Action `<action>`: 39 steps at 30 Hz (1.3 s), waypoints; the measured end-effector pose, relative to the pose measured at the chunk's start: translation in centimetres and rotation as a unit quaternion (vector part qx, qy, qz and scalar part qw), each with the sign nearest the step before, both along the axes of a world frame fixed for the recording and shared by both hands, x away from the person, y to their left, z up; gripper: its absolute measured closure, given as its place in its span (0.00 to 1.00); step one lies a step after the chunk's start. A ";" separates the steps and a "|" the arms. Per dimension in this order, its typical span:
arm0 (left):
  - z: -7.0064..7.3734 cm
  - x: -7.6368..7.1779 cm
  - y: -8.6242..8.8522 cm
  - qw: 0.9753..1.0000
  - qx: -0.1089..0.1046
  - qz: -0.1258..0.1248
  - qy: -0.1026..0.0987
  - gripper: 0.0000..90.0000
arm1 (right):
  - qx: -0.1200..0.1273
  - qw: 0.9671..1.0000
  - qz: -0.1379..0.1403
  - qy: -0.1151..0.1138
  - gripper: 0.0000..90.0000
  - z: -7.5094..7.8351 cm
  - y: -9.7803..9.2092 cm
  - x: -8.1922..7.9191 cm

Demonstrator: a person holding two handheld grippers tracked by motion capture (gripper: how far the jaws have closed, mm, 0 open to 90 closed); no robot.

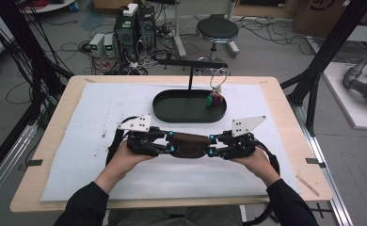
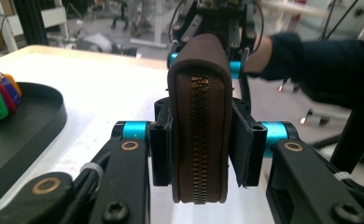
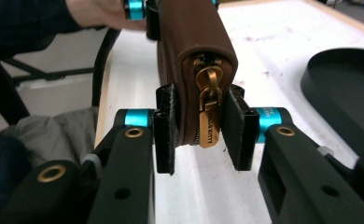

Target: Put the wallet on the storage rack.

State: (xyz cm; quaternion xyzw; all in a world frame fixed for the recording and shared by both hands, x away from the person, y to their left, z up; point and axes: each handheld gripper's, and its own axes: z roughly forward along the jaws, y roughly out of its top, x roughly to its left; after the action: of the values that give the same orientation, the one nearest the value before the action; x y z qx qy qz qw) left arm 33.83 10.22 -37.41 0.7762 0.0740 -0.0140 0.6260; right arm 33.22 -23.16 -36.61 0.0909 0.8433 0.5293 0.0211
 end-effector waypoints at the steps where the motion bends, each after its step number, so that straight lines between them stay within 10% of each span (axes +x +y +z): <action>1: -0.1 0.1 0.1 1.000 -0.012 0.001 0.006 0.72 | 0.006 1.000 -0.005 -0.002 0.73 0.1 -0.1 0.1; 13: -0.4 0.4 1.1 0.999 -0.042 0.034 0.002 0.73 | 0.063 0.992 -0.106 -0.023 0.59 1.1 -3.7 0.7; 20: -0.4 0.9 1.3 0.997 -0.041 0.067 -0.003 0.73 | 0.059 0.978 -0.199 -0.031 0.46 0.9 -5.5 1.4; 28: -0.4 2.1 1.7 0.990 -0.031 0.137 -0.010 0.73 | 0.026 0.958 -0.285 -0.030 0.41 0.1 -7.3 2.2; 39: -1.0 4.5 1.3 0.981 -0.026 0.193 -0.016 0.73 | 0.019 0.948 -0.315 -0.031 0.41 -0.4 -8.3 2.6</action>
State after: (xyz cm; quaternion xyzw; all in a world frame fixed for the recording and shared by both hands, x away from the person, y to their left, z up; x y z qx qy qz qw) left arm 38.37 11.56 -38.39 0.7311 0.2121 0.1173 0.6378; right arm 35.81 -31.43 -37.02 0.3360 0.7607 0.5138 0.2109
